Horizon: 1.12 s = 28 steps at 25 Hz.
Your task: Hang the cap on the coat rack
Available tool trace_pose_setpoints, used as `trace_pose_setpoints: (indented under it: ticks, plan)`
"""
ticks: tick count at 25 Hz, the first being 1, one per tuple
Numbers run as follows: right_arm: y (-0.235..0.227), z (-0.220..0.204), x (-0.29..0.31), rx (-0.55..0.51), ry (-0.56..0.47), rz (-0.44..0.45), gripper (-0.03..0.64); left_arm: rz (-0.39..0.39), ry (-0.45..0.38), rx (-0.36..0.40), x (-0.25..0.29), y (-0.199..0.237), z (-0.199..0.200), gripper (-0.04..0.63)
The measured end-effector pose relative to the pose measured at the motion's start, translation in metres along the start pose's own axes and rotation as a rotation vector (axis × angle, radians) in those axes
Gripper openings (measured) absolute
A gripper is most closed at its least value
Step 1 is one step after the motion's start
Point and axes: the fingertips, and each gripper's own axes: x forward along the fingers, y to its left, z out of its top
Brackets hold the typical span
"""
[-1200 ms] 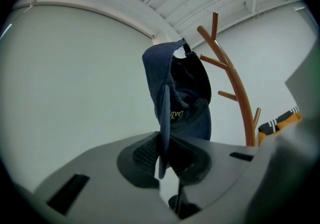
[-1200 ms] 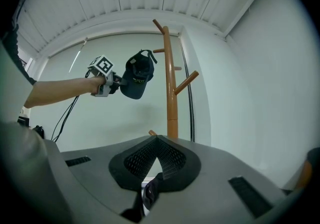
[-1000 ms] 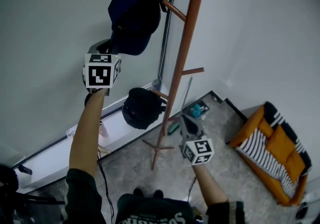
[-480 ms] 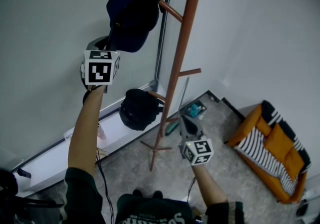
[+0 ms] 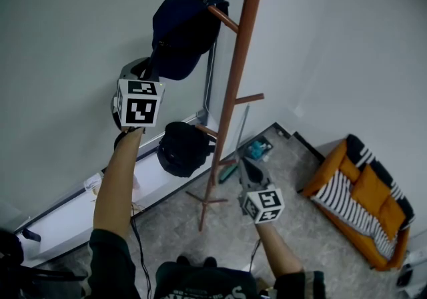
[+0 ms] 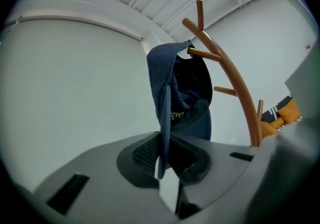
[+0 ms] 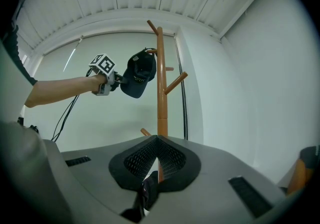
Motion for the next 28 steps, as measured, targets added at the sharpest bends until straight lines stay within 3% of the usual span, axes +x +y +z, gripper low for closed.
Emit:
trace_pose_setpoints:
  ticks: [6, 16, 20, 24, 28]
  plan:
    - [0.004, 0.002, -0.001, 0.013, 0.001, 0.013, -0.005, -0.013, -0.016, -0.034, -0.016, -0.016, -0.022, 0.015]
    - [0.015, -0.002, 0.001, 0.019, 0.012, 0.033, -0.005, -0.047, -0.114, -0.086, -0.046, -0.054, -0.037, 0.015]
    - [0.014, 0.000, 0.002, 0.015, 0.008, 0.034, -0.005, -0.017, -0.176, -0.058, -0.052, -0.054, -0.026, 0.014]
    - [0.009, -0.002, -0.001, 0.004, 0.004, 0.020, -0.005, 0.055, -0.237, 0.031, -0.067, -0.050, -0.014, 0.014]
    - [0.010, 0.000, -0.003, 0.023, 0.018, 0.019, -0.005, 0.048, -0.244, 0.045, -0.073, -0.060, -0.019, 0.014]
